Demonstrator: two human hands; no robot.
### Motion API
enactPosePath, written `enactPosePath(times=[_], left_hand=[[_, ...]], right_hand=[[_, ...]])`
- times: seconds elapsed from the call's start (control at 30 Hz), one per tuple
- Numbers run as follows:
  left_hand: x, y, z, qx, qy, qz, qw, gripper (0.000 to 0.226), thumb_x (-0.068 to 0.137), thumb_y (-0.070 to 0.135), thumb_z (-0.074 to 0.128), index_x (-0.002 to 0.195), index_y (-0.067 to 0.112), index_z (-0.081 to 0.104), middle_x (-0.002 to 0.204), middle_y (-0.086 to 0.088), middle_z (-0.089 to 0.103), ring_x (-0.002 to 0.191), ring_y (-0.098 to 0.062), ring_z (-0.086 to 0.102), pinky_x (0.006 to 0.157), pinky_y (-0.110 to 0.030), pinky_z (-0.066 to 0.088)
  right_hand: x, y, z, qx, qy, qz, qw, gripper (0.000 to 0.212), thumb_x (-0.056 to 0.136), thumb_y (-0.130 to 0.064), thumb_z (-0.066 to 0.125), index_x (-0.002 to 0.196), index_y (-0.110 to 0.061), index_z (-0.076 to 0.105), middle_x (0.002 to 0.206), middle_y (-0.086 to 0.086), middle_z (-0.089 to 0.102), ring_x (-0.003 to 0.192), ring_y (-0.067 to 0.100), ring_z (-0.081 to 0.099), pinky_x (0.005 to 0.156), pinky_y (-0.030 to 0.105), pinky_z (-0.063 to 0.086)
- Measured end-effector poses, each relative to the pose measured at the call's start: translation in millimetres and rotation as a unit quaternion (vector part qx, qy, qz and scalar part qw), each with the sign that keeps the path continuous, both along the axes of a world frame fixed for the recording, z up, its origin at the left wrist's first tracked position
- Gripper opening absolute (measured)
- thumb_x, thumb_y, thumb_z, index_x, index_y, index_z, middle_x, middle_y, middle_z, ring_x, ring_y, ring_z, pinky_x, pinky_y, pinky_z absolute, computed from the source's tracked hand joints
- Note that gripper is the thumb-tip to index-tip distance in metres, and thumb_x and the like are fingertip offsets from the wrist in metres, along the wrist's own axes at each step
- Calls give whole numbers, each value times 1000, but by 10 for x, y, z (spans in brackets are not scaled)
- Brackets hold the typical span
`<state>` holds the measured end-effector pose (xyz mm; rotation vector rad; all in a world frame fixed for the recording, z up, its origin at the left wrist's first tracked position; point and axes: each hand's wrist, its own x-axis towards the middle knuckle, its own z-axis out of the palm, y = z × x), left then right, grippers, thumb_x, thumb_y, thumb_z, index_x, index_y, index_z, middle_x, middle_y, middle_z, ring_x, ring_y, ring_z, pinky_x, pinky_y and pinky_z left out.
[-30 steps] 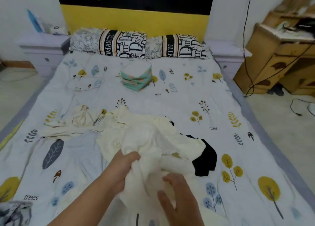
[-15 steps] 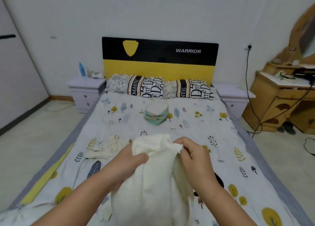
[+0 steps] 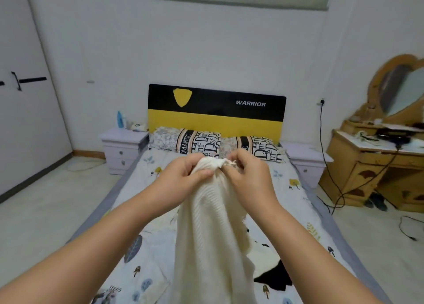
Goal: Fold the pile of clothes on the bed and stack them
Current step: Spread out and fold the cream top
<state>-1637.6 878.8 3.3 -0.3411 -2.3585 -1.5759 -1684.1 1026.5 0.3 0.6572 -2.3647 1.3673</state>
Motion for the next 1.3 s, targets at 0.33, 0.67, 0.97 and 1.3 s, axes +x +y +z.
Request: enactPosePath(times=[0.33,0.67,0.97,1.3], left_hand=[[328,-123,531,135,48,-55,988,16,79,33,55,86,24,68,83,0,64,73,-9,59,67,-21,48],[584,-525,603,162,73,-68,982,45,56,63,76,86,30,70,79,7,69,69,-4,64,62,-18,52],[710,-724,545,203,80,4,976,17,76,37,60,85,26,69,76,4,69,66,-7,63,59,-18,52],[766,-1379,334,152,102,193,964,18,93,24,52,85,29,67,77,14,70,74,-2,62,75,-25,47]], right_hand=[[282,321,-1353,178,-392,-66,900,48,73,-43,70,110,-23,47,115,2,49,100,15,50,79,28,43],[683,-174,-1168,43,-245,211,945,35,91,-2,53,109,-30,62,119,-4,50,110,5,49,95,15,39],[952,-512,-1021,73,-283,319,902,28,84,-1,58,85,-28,57,65,-13,44,60,2,37,62,20,32],[796,112,-582,19,-220,170,960,25,86,-4,61,68,-17,49,91,-7,62,56,8,45,54,20,42]])
